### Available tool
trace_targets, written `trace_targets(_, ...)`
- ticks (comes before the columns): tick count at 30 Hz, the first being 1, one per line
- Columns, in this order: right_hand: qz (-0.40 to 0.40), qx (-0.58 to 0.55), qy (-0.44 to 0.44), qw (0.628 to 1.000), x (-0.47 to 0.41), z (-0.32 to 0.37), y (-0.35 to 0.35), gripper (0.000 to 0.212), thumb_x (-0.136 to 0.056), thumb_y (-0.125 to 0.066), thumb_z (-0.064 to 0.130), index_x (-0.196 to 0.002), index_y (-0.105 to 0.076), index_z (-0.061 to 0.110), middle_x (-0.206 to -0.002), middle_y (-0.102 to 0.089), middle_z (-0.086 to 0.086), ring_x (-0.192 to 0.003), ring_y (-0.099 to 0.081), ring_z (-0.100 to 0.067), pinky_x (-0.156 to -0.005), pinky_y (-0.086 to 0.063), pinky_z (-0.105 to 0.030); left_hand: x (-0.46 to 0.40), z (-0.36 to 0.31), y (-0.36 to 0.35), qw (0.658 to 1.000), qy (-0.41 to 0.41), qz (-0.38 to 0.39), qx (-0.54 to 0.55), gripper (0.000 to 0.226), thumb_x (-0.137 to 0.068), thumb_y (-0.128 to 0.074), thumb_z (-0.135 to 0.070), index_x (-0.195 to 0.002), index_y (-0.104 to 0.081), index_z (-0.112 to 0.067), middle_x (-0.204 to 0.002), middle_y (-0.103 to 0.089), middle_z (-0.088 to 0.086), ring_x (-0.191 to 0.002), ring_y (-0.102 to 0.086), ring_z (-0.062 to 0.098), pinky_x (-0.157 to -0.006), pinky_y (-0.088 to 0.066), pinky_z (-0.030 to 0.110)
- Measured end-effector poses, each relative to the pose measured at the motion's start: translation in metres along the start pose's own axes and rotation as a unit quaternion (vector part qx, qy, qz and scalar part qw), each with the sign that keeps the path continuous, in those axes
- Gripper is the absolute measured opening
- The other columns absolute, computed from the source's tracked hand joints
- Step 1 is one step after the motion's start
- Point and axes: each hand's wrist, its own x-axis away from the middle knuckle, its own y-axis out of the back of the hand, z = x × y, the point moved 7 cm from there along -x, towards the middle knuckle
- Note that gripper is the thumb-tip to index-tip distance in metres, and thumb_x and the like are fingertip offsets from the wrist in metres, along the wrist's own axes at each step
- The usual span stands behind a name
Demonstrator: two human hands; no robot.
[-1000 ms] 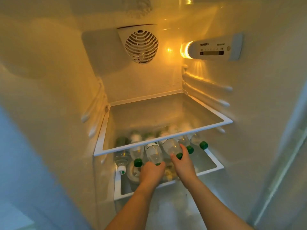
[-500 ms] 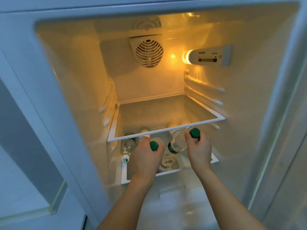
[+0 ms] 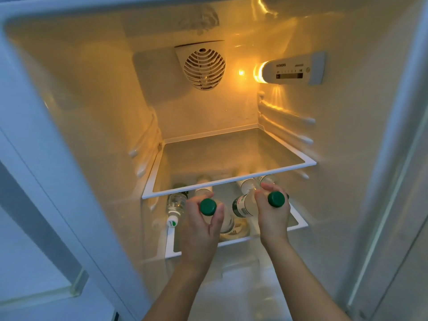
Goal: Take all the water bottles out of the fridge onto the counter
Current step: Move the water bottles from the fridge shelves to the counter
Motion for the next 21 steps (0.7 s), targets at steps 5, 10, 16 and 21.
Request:
trace_targets(5,0.007,0.022,0.006,1.0,0.008,0.001,-0.003,0.015,-0.083,-0.066,0.007,-0.095,-0.068,0.016,-0.097,-0.065,0.009,-0.096,-0.059,0.0,-0.085,-0.048,-0.02,-0.003,-0.001,0.001,0.974,0.14,-0.089,0.154,0.022,-0.092,-0.059,-0.046,-0.102,-0.052,-0.028,-0.085,-0.06,-0.02,-0.08,-0.058,0.002,-0.071,-0.048,0.023)
trace_targets(10,0.014,0.031,0.03,0.999,0.012,0.021,-0.005,0.01,-0.082,-0.065,0.001,-0.09,-0.066,0.008,-0.078,-0.06,0.016,-0.074,-0.056,0.012,-0.074,-0.046,-0.018,-0.01,0.016,0.007,0.942,0.248,-0.121,0.19,0.01,-0.088,-0.068,-0.014,-0.078,-0.07,-0.014,-0.067,-0.062,-0.007,-0.067,-0.055,0.007,-0.066,-0.045,0.025)
trace_targets(16,0.037,0.063,0.023,0.997,0.017,0.046,-0.012,0.015,-0.082,-0.071,0.013,-0.073,-0.062,0.02,-0.064,-0.058,0.011,-0.059,-0.052,0.005,-0.063,-0.043,-0.017,-0.016,-0.002,0.031,0.965,0.173,-0.133,0.144,0.006,-0.082,-0.067,-0.004,-0.077,-0.068,-0.003,-0.073,-0.064,0.013,-0.071,-0.059,0.021,-0.064,-0.046,0.02)
trace_targets(21,0.129,0.15,0.009,0.98,0.025,0.069,-0.031,0.007,-0.08,-0.068,0.015,-0.079,-0.063,0.01,-0.07,-0.057,-0.002,-0.067,-0.049,-0.016,-0.067,-0.042,-0.03,-0.012,-0.029,0.055,0.979,0.123,-0.105,0.122,0.01,-0.081,-0.066,0.0,-0.072,-0.066,-0.004,-0.069,-0.063,0.013,-0.068,-0.057,0.023,-0.06,-0.044,0.022)
